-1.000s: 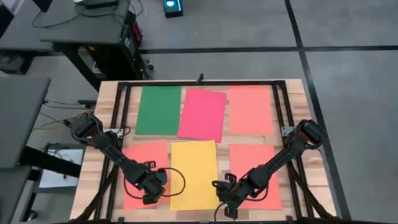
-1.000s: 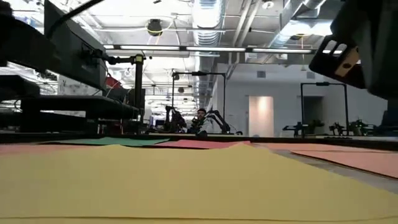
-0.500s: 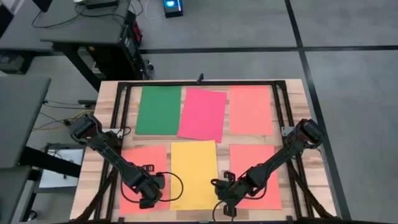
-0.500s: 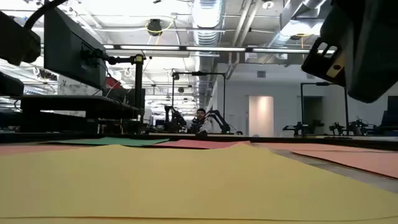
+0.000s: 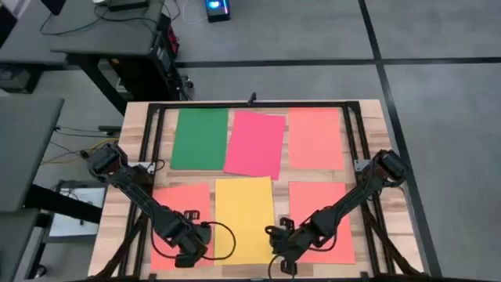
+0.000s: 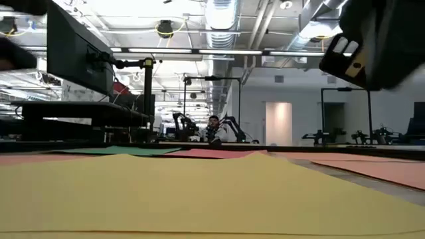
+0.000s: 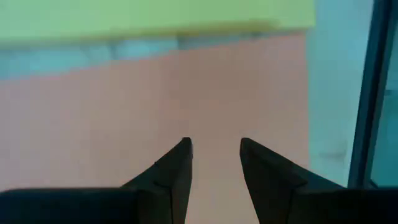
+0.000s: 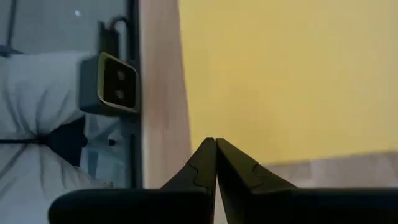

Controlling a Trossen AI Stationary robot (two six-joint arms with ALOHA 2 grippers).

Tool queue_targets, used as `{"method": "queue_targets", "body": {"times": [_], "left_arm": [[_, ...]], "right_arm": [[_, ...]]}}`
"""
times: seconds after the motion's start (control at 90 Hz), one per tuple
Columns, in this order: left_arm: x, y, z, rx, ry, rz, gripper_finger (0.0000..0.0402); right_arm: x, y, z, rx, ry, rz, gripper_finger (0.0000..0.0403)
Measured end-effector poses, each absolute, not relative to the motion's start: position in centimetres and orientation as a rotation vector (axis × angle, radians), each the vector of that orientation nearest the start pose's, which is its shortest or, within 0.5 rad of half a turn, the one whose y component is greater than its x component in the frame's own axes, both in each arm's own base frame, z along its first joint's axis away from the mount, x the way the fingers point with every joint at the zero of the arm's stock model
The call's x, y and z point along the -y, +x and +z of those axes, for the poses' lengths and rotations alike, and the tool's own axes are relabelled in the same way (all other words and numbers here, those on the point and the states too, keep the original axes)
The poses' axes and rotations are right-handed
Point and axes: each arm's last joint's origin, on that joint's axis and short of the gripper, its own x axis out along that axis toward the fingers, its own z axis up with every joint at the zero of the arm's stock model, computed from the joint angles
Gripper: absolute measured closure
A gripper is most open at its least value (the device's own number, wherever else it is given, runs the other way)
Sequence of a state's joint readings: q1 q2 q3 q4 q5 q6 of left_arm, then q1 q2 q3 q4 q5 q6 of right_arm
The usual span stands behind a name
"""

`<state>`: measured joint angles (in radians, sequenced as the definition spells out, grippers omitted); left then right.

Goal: Organize paper
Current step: Stack the yellow paper on top of the yellow paper

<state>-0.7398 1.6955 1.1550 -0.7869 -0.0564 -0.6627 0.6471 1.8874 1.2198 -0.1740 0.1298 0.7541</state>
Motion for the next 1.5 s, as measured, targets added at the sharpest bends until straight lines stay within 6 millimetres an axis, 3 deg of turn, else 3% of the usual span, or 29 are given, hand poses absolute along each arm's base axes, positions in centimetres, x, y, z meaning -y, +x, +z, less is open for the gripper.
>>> {"method": "queue_targets", "body": {"times": [0.244,0.467,0.622,0.8,1.178,1.5], "left_arm": [[17.4,27.0,22.8,-1.217,0.202,-0.018,0.0281],[10.0,31.4,23.5,-1.134,0.234,0.040,0.0281],[4.1,33.8,23.6,-1.058,0.133,0.018,0.0281],[-0.6,34.4,22.7,-0.997,0.042,0.039,0.0281],[-2.4,33.3,18.5,-1.025,0.032,0.065,0.0281],[-2.8,32.7,16.9,-0.998,0.028,0.091,0.0283]], "right_arm": [[-25.2,31.6,17.4,-0.873,0.352,0.182,0.0403],[-28.2,32.9,15.9,-0.931,0.245,0.196,0.0403],[-29.7,33.6,15.2,-0.965,0.202,0.194,0.0403],[-30.6,33.9,13.5,-1.013,0.159,0.186,0.0403],[-29.7,34.8,13.3,-1.010,0.160,0.170,0.0403],[-29.7,35.2,13.5,-0.976,0.180,0.183,0.0403]]}}
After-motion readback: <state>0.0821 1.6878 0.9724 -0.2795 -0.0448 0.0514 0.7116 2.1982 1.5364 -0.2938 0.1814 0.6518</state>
